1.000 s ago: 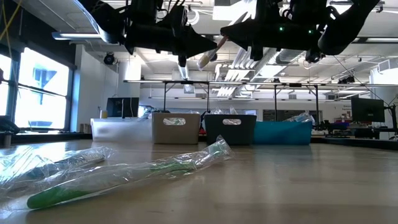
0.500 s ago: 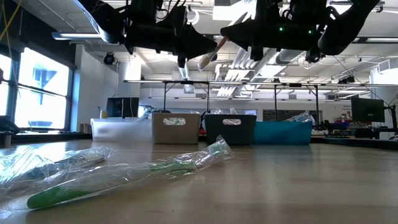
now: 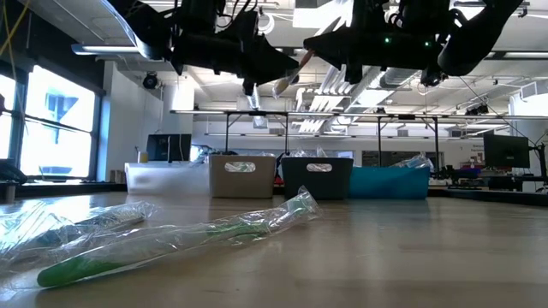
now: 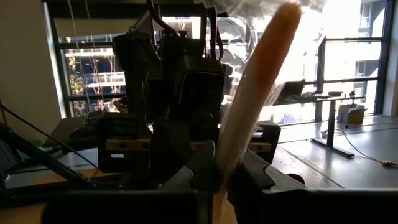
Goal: Pick & Place Toothbrushes
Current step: Put the orange toothbrush into the dark green bin
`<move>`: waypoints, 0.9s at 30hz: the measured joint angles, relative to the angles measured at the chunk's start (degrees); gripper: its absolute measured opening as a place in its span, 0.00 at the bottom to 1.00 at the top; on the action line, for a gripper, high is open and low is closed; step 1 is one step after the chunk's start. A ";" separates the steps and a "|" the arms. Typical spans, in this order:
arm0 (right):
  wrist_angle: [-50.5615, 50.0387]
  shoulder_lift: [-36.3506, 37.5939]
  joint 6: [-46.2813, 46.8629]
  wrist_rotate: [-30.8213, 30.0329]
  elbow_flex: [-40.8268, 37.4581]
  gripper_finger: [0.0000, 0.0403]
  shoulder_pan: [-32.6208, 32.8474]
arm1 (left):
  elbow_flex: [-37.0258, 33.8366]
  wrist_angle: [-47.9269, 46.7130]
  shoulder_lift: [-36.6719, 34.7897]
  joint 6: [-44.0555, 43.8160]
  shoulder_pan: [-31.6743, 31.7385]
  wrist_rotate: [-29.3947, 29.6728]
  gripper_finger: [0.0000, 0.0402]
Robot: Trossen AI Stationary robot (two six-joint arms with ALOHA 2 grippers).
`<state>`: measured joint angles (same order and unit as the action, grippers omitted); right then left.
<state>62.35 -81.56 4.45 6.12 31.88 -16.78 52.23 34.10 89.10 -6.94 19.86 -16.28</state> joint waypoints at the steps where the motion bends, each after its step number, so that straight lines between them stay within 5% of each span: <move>1: 0.00 0.00 0.00 0.17 0.00 0.06 0.00 | 0.00 -0.29 0.00 -0.02 0.00 -0.41 0.24; 12: -0.34 0.00 0.22 0.05 0.00 0.06 0.00 | -4.14 -1.69 -4.30 3.28 0.40 -1.04 0.24; 27: -2.13 0.01 1.05 -1.82 0.00 0.06 -0.81 | -25.19 1.20 -27.38 2.78 2.64 -0.78 0.24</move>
<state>60.22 -81.55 5.50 4.30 31.88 -17.59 27.04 35.30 61.72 -4.16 22.50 -17.06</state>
